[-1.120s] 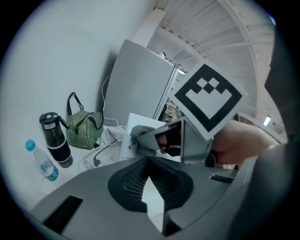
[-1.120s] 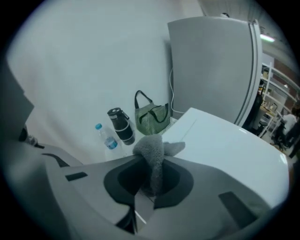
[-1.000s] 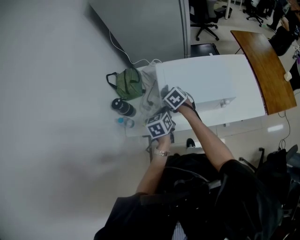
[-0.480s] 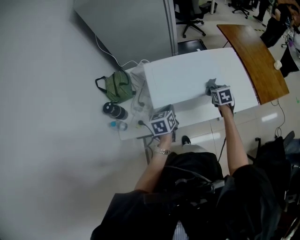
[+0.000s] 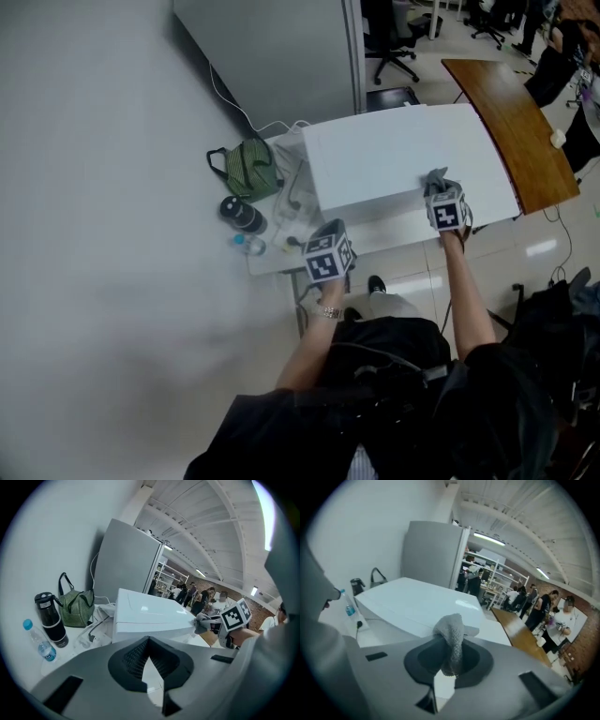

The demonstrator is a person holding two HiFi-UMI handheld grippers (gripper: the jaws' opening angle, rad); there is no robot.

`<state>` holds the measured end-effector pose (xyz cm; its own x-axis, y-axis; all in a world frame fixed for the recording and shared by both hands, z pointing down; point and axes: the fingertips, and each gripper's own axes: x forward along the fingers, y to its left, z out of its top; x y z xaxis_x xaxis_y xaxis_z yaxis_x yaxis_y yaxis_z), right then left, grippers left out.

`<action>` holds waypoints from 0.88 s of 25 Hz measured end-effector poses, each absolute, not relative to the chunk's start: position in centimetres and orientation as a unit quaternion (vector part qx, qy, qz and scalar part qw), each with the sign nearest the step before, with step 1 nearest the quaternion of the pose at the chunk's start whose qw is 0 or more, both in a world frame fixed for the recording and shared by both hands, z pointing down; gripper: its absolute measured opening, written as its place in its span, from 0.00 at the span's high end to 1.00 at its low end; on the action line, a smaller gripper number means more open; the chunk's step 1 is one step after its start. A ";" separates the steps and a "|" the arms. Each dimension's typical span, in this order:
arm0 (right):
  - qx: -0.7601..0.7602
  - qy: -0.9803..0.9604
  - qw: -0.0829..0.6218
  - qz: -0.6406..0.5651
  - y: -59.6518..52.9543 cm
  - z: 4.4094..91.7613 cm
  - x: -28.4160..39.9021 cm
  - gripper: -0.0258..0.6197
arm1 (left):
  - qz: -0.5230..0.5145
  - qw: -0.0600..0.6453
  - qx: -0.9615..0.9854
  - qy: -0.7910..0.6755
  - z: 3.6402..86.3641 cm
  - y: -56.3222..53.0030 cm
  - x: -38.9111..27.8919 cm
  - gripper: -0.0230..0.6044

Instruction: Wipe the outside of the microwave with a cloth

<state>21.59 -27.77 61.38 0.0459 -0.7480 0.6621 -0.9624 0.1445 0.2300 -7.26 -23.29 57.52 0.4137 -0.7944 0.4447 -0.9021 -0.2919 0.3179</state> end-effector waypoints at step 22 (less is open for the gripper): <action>0.525 -0.787 0.294 0.136 -27.4 68.3 5.5 0.91 | 0.093 0.274 0.763 -0.578 58.2 -21.4 -9.9 0.97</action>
<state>5.55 -27.38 68.32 -0.2758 -0.7465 0.6055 -0.9061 0.4121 0.0954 -9.89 -21.40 58.24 0.3146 -0.8314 0.4581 -0.9329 -0.1816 0.3111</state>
